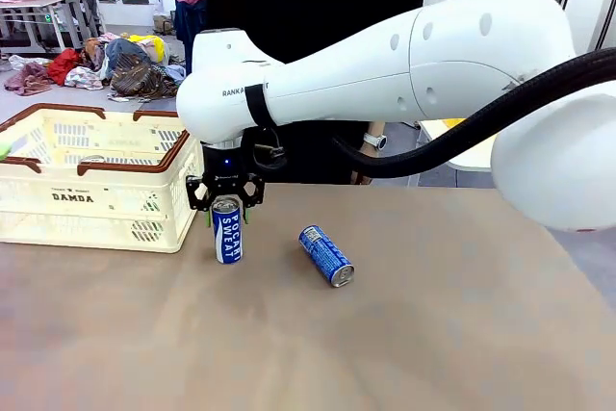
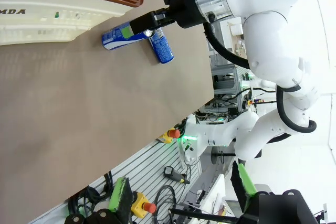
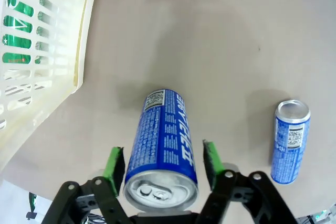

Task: Place the drinks into the Shopping basket.
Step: Pick up one drink and place it into the Shopping basket.

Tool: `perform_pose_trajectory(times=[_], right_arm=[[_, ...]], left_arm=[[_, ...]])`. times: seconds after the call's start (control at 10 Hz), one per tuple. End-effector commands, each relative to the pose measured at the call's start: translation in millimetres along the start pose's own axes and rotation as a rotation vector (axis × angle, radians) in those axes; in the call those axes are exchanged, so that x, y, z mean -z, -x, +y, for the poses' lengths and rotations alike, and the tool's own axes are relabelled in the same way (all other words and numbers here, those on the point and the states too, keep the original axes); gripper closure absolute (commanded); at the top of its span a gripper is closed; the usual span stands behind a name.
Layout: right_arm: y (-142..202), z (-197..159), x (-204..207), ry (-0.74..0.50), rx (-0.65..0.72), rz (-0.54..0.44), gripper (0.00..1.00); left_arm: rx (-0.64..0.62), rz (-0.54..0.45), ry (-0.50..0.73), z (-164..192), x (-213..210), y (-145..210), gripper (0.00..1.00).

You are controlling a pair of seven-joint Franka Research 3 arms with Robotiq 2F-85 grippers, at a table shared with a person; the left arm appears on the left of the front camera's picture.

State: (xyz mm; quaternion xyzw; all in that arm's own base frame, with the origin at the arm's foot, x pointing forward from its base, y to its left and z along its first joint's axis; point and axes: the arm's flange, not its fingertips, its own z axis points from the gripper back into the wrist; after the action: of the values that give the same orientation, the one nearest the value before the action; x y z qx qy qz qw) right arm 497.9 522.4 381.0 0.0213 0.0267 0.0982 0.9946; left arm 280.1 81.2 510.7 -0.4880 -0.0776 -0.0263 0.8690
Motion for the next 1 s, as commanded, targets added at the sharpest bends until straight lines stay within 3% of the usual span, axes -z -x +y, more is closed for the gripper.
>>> perform_pose_trajectory(times=[0.0,0.2,0.4,0.5,0.7,0.9], right_arm=[[-4,-3,-19,0.029,-0.021,-0.011,0.00],[-5,-26,-78,0.052,-0.027,-0.057,0.00],[0,-73,-152,0.032,-0.023,-0.031,0.00],[11,-103,-180,-0.043,-0.021,-0.022,0.00],[49,-178,-217,-0.179,0.115,-0.022,0.00],[107,-262,-239,-0.432,0.215,-0.035,0.00]], left_arm=[[-0.013,-0.003,0.009,-3,-1,2,0.00],[-0.013,-0.003,0.009,-3,-1,2,0.00],[-0.013,-0.003,0.009,-3,-1,2,0.00],[-0.013,-0.003,0.009,-3,-1,2,0.00],[-0.013,-0.003,0.009,-3,-1,2,0.00],[-0.013,-0.003,0.009,-3,-1,2,0.00]])
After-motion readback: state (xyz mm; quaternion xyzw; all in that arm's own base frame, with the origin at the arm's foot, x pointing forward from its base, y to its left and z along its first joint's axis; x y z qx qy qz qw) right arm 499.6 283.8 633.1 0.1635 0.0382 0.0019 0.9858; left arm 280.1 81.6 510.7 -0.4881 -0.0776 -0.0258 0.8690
